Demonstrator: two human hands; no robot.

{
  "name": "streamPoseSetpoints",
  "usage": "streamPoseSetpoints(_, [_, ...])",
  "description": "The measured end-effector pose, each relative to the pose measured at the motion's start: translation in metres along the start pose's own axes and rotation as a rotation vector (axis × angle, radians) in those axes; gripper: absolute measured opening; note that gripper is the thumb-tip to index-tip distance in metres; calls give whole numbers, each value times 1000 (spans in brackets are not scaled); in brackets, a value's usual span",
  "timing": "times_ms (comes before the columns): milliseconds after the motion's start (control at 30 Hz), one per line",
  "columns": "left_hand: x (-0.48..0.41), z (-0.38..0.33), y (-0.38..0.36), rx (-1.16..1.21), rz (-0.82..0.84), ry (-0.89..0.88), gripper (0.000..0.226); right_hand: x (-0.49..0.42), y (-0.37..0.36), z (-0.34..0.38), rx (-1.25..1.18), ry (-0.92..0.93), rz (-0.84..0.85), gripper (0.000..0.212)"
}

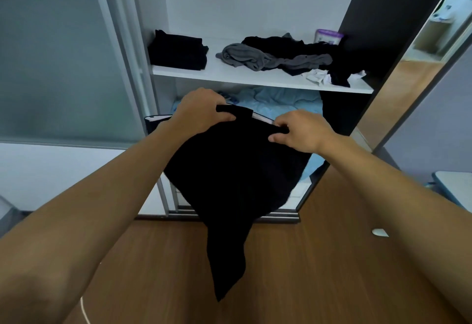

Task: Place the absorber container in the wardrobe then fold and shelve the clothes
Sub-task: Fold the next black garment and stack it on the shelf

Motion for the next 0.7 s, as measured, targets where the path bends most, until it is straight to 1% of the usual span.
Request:
streamPoseSetpoints(67, [4, -2, 6, -20, -19, -21, 36, 3, -20, -6, 4, -57, 43, 24])
streamPoseSetpoints(133, [9, -4, 9, -42, -22, -57, 31, 2, -28, -7, -1, -93, -6, 21])
streamPoseSetpoints(167, [11, -2, 8, -50, 2, -57, 36, 1, -26, -8, -7, -108, -62, 20])
streamPoseSetpoints(233, [13, 10, 3, -72, 82, -14, 64, -1, -13, -9, -31, -128, -180, 18])
streamPoseSetpoints(267, [14, 18, 0, -118, 121, 9, 71, -2, -6, -7, -51, -126, -230, 16])
streamPoseSetpoints(300, [13, 25, -4, -190, 155, 18, 66, -4, 0, -4, -72, -109, -273, 13])
streamPoseSetpoints(367, [15, 40, -14, -345, 251, 45, 39, -8, 9, 8, -89, -50, -331, 10])
streamPoseSetpoints(400, [16, 47, -18, -385, 280, 69, 32, -9, 13, 14, -84, -21, -348, 10])
streamPoseSetpoints(467, [17, 58, -19, -410, 266, 120, 25, -12, 16, 21, -68, 16, -370, 8])
streamPoseSetpoints(533, [18, 69, -21, -336, 259, 185, 23, -13, 14, 21, -80, 13, -363, 7])
streamPoseSetpoints(567, [19, 73, -24, -244, 268, 231, 24, -13, 11, 19, -104, 4, -350, 8])
streamPoseSetpoints(633, [23, 79, -26, 53, 264, 358, 23, -10, 1, 14, -212, -29, -336, 12])
streamPoseSetpoints(700, [30, 81, -28, 370, 214, 510, 20, -5, -7, 12, -375, -66, -355, 22])
Point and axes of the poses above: each hand's wrist, its own x-axis away from the middle knuckle, its own y-axis out of the back of the hand, z = x × y, the point moved 9 cm from there along -x, towards the middle knuckle, and after that the axes turned 7 degrees about y, right-handed, at the moved point
